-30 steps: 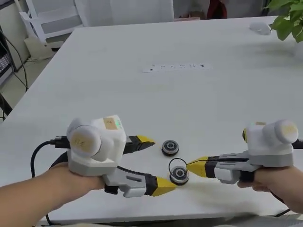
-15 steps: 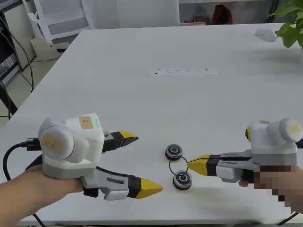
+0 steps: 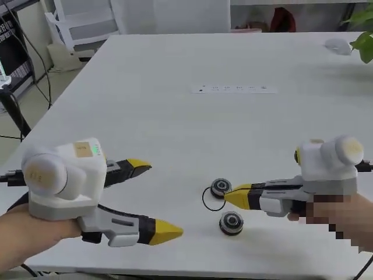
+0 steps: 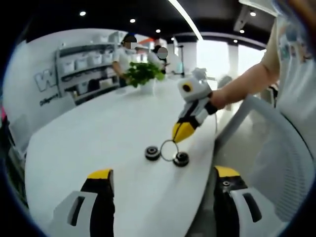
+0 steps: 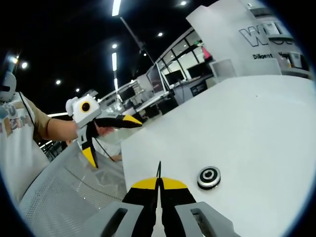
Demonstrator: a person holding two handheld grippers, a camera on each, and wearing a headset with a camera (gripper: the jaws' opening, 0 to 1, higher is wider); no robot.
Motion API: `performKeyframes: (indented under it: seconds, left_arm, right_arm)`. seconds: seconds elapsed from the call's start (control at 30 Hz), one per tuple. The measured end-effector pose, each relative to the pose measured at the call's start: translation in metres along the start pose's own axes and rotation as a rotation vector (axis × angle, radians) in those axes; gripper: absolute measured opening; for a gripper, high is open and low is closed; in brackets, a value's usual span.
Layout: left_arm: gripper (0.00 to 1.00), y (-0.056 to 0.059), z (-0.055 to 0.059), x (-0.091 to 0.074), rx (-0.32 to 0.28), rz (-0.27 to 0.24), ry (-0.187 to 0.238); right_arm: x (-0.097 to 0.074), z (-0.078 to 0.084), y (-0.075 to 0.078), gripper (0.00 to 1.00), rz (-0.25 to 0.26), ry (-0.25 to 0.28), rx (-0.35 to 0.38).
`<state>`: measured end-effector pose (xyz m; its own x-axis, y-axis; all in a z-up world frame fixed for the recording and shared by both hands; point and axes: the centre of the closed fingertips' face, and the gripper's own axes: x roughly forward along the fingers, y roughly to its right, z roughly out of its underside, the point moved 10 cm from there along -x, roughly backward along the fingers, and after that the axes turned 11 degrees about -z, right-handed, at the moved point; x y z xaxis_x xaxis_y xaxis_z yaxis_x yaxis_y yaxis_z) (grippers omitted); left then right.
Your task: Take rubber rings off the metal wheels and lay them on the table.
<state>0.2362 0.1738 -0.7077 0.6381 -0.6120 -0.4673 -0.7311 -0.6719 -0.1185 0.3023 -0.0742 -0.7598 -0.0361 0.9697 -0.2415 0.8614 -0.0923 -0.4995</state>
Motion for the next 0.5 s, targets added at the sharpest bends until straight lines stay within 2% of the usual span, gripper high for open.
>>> performKeyframes:
  seconds: [0.5]
  left_arm:
    - [0.86,-0.006,0.015,-0.015,-0.030,-0.036,-0.028]
  right_arm:
    - [0.025,-0.006,0.003,0.00,-0.037,-0.070,-0.025]
